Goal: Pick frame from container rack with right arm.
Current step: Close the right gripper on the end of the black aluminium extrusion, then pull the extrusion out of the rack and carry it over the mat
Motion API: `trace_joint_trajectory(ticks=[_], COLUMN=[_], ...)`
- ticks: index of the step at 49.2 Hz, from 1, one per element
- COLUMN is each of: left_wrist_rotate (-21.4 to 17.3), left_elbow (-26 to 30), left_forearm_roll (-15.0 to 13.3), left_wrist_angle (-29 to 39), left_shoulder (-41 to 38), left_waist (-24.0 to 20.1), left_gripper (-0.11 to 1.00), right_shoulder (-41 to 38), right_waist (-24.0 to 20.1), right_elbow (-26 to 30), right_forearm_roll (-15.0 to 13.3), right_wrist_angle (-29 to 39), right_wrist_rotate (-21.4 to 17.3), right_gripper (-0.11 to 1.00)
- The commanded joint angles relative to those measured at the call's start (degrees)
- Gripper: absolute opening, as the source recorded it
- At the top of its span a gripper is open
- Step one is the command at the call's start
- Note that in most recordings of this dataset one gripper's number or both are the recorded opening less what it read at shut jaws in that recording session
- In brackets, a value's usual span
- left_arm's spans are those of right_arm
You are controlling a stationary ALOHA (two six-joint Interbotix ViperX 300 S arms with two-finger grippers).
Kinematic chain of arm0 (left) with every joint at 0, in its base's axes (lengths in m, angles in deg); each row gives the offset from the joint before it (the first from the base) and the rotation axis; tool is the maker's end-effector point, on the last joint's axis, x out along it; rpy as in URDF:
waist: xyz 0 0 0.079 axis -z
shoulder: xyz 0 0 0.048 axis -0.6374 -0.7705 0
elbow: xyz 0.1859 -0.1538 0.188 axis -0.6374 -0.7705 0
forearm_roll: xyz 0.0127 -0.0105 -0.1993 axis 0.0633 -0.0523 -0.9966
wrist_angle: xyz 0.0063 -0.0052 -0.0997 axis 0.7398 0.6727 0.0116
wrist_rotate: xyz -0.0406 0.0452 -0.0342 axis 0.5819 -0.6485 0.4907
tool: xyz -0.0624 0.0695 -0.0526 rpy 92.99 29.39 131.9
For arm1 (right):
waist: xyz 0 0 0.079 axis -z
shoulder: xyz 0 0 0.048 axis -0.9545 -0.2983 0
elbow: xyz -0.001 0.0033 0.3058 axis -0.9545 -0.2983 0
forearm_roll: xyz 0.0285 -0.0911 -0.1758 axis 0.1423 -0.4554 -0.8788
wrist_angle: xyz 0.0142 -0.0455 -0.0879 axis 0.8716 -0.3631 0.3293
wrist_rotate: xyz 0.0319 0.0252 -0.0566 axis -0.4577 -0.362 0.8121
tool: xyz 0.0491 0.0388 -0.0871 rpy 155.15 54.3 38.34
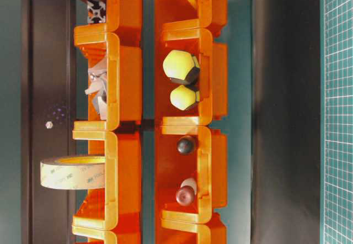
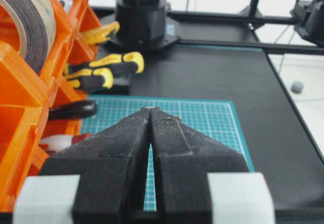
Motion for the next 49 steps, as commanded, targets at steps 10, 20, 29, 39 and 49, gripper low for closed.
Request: trace_joint_trajectory(ticks=[10, 20, 29, 39, 49], left_wrist_rotate=[0.18, 0.18, 0.18, 0.09, 0.18], left_elbow=[1.76, 1.76, 1.76, 1.76, 1.76], left_forearm_roll=[0.09, 0.09, 0.09, 0.09, 0.09], left_wrist_angle=[-0.09, -0.09, -0.09, 0.35, 0.53], left_shoulder=[-0.18, -0.09, 0.26, 0.53, 0.53], left_waist=[-0.09, -0.09, 0.00, -0.09, -0.09], left_gripper=[0.00, 0.00, 0.00, 0.00, 0.00], right_shoulder=[-0.44, -1.76, -2.55, -2.64, -2.81], right_waist=[0.44, 0.00, -0.88, -3.16, -8.17], right_elbow=[0.70, 1.76, 3.60, 5.80, 9.32], right_forearm_roll=[-0.18, -0.09, -0.35, -1.05, -5.80], right_wrist_angle=[-0.62, 0.26, 4.75, 7.91, 12.92], right_wrist_rotate=[-0.26, 0.09, 1.23, 2.99, 4.48], right_gripper=[0.74, 0.37, 0.25, 0.25, 0.24])
